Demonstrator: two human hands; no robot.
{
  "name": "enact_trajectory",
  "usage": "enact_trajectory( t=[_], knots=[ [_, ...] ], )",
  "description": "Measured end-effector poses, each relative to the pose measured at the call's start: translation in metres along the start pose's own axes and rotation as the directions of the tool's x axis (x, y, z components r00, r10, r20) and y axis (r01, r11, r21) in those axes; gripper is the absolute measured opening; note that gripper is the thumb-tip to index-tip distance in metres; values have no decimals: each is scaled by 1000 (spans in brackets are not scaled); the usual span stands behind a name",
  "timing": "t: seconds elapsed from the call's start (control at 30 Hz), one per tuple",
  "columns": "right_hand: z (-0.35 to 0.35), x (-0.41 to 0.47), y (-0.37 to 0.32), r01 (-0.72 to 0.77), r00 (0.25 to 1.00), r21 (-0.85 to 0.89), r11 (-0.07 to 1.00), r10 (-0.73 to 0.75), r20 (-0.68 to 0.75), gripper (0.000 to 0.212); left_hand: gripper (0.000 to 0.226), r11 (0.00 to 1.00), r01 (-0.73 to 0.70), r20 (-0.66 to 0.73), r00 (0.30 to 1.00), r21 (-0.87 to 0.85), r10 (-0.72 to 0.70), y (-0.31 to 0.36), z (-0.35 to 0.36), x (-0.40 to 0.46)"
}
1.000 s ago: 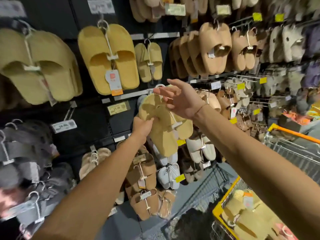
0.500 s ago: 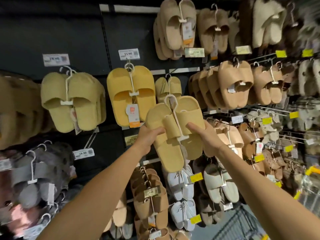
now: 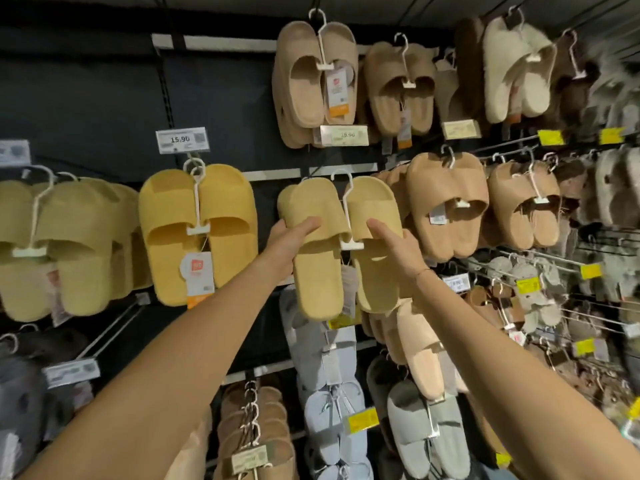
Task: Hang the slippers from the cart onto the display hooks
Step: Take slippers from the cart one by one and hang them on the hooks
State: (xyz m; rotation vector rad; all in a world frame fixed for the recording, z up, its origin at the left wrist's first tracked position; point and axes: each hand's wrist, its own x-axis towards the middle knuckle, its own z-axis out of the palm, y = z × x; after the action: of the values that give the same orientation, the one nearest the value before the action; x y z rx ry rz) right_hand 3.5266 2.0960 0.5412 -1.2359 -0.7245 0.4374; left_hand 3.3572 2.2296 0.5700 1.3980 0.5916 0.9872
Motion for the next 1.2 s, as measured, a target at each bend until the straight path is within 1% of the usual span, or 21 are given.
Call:
enact_trajectory(
  t=[0.03,0.1,0.17,0.23,0.3,0.4,0.5,0.63,0.7,0.77,0.83,0.9,1.0,1.07,1.13,1.2],
  knots=[
    [-3,11,-1,0,1000,1,1000,0,8,65,81,1000,1,-4,1000,2,-1,2,6,6],
    [-6,33,-2,-3,1000,8,1000,3,29,77,91,1000,-11,-1,1000,2,11,4,14,21],
    [-6,54,-5,-9,999,13,1000,8,53,92,91,999,-33,2,999,-16,33,8,22,34],
    [-5,72,-9,-29,996,22,999,27,85,102,92,998,-50,-7,999,-37,50,12,27,48],
    [-3,87,-10,-9,994,33,999,5,111,101,88,997,-69,-14,998,-36,68,16,30,61],
    [2,107,-7,6,990,27,1000,-10,139,96,67,994,-103,-33,994,-34,102,17,29,78],
    [12,122,-4,11,989,13,1000,-13,145,91,59,994,-107,-50,993,-24,106,14,21,93],
    [28,145,9,22,990,-64,998,-13,138,95,57,998,-65,-82,994,21,67,6,11,111],
    [34,159,18,18,991,-124,992,-1,133,94,60,998,-47,-110,993,41,51,-2,7,123],
    [40,176,29,-15,990,-144,989,34,134,92,66,997,-32,-146,988,69,41,-11,5,139],
    [48,194,42,-54,985,-119,991,73,159,91,68,991,-32,-212,975,133,60,-20,4,159],
    [58,216,54,-79,981,-101,992,95,167,92,66,980,-59,-289,951,189,113,-30,4,181],
    [77,241,74,-27,989,-75,997,37,143,89,67,951,-86,-367,909,296,196,-48,3,203],
    [89,251,87,23,990,-75,997,-13,137,88,54,901,-85,-365,895,426,257,-60,2,210],
    [96,258,99,91,989,-161,983,-70,132,83,43,837,-91,-357,875,539,326,-68,2,212],
    [99,263,106,168,982,-317,934,-129,140,80,40,766,-72,-320,881,638,350,-77,-1,215]
  ],
)
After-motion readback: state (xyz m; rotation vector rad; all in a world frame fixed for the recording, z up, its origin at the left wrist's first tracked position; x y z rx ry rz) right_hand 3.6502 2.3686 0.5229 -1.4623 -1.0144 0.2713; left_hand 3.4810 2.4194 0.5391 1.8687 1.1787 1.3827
